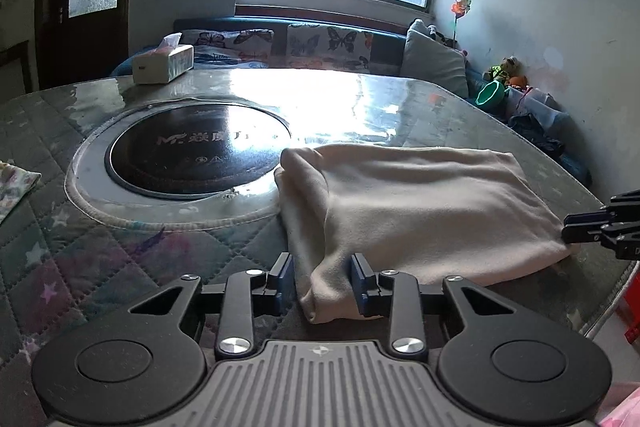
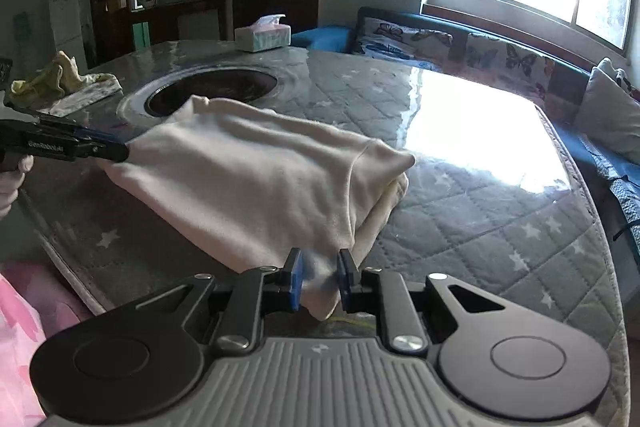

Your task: Fold clothes

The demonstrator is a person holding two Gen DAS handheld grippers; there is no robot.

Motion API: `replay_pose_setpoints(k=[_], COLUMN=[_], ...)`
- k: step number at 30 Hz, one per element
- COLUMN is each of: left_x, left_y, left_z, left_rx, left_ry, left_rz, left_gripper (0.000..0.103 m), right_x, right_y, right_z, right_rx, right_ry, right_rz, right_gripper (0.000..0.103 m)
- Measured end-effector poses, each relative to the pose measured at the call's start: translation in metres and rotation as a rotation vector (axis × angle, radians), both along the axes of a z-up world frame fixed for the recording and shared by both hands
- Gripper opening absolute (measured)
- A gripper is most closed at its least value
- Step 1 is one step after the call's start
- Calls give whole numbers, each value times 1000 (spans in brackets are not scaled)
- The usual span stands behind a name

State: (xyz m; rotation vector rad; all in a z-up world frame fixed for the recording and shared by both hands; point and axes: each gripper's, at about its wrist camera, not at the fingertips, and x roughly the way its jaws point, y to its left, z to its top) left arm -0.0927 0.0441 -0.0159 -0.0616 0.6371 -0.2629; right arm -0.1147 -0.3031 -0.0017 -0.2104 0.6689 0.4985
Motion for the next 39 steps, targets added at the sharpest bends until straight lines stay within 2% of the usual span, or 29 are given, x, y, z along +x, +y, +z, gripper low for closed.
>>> replay_pose_setpoints(k=[5, 11, 14, 16, 20, 27, 30, 39], left_x=[-6, -10, -3, 2, 15, 36, 36, 34], left_y=[7, 9, 3, -2, -19, -30, -26, -23], left_z=[-1, 13, 20, 23, 25, 6, 1, 0], left_rx=[-3, -13, -31, -45, -66, -46, -52, -58], left_ry=[11, -24, -53, -71, -96, -23, -1, 6], left_rz=[10, 40, 24, 9, -42, -44, -41, -42], left_gripper=[36, 34, 32, 27, 23, 23, 23, 24], right_x=[1, 5, 13, 21, 39, 67, 69, 98], right_y=[-6, -4, 1, 6, 18, 24, 23, 17], right_z=[-8, 7, 13, 14, 11, -7, -3, -9], right_rx=[3, 7, 24, 27, 39, 54, 58, 77], right_ry=[32, -7, -29, -40, -50, -18, -23, 6], right_rz=[-21, -6, 11, 21, 34, 12, 13, -45], right_gripper=[17, 17, 17, 17, 17, 17, 17, 18])
